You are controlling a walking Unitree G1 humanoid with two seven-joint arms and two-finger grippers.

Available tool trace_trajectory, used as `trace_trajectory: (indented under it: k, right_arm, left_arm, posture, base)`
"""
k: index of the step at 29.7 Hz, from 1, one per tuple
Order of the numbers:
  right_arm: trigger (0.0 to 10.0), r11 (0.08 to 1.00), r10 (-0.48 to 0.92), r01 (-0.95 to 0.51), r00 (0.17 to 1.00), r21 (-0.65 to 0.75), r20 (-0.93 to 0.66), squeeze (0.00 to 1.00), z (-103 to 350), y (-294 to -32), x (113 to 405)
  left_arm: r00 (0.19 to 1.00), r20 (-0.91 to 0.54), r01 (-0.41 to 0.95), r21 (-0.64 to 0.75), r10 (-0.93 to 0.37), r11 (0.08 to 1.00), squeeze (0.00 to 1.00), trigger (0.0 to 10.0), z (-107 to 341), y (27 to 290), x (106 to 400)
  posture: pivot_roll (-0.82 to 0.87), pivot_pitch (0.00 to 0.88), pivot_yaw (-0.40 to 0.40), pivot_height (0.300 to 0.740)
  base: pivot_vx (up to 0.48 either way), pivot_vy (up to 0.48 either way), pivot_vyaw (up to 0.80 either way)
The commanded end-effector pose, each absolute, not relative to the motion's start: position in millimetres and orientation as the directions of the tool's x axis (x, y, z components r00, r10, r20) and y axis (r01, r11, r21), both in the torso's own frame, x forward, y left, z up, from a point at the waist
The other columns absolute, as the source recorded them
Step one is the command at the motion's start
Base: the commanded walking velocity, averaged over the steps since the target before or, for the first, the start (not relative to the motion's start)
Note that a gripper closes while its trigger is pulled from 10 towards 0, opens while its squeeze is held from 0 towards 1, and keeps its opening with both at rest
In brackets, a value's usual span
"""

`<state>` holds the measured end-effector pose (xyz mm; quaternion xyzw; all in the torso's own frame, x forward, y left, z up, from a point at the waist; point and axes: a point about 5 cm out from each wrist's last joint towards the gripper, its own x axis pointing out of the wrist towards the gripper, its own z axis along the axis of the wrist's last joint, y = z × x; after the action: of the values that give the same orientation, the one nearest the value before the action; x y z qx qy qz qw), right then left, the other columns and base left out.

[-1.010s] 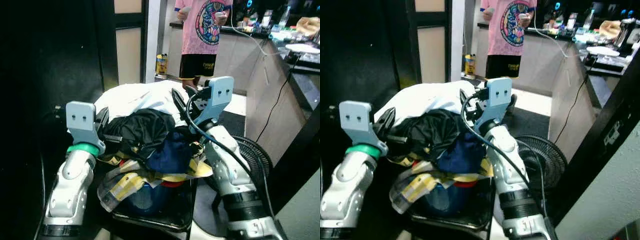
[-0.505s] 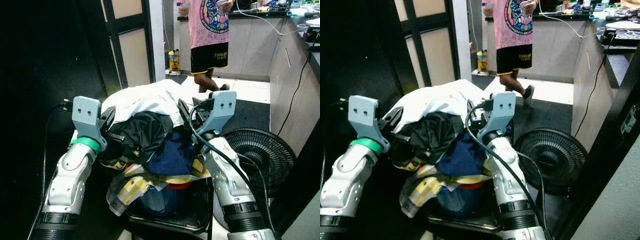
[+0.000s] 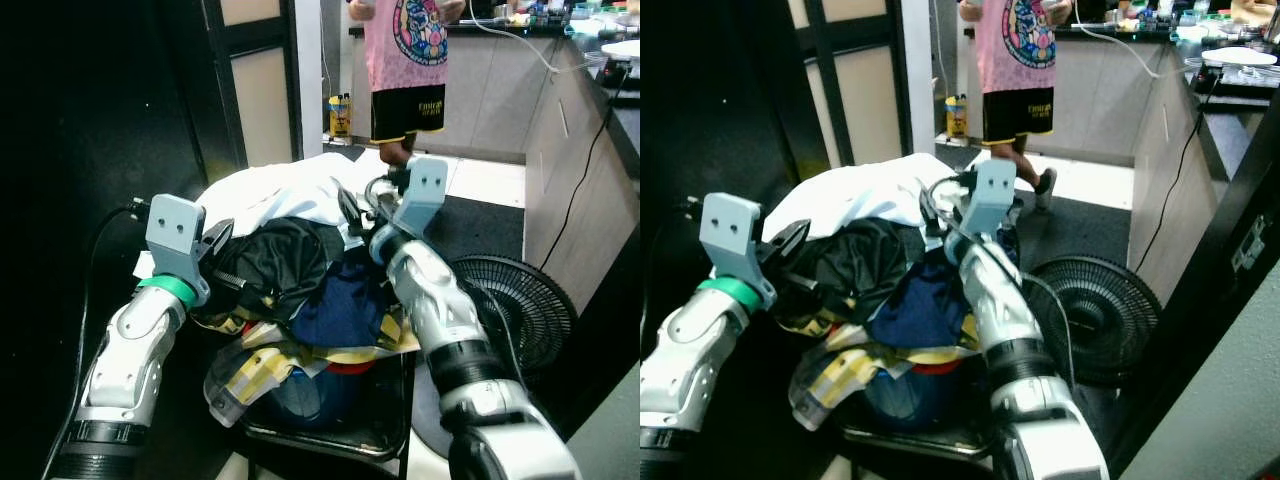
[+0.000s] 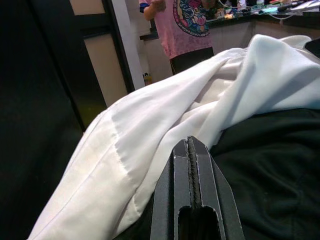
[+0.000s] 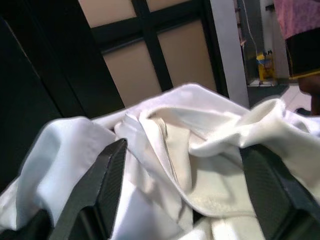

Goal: Clothes washing

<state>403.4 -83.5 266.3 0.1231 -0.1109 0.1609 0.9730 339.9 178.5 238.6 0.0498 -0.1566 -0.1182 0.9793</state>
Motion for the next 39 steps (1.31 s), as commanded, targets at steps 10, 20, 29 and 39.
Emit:
trace_trajectory:
  k: [10,20,29,39]
  right_arm:
    - [10.0,0.895,0.321,-0.366,0.925,0.255,0.203,1.00,284,-67,416]
    - [10.0,0.885,0.365,-0.417,0.898,0.208,0.246,0.00,290,-60,416]
    - [0.0,0.870,0.367,-0.434,0.886,0.234,0.282,0.00,294,-60,417]
    - [0.0,0.863,0.370,-0.448,0.875,0.234,0.311,0.00,300,-61,417]
  left_arm:
    - [0.930,0.261,0.239,0.102,-0.258,0.966,0.00,10.0,229,182,330]
    - [0.931,0.251,0.249,0.096,-0.266,0.964,0.00,10.0,226,178,323]
    - [0.929,0.253,0.258,0.081,-0.271,0.963,0.00,10.0,226,172,320]
    - [0.929,0.252,0.261,0.071,-0.271,0.963,0.00,10.0,224,168,319]
  posture:
    - [0.05,0.068,0.024,0.740]
    - [0.06,0.080,0.012,0.740]
    - [0.06,0.078,0.014,0.740]
    - [0.06,0.074,0.007,0.740]
  base:
    - [0.000,0.000,0.00]
    - [0.000,0.000,0.00]
    - [0.000,0.000,0.00]
    - [0.000,0.000,0.00]
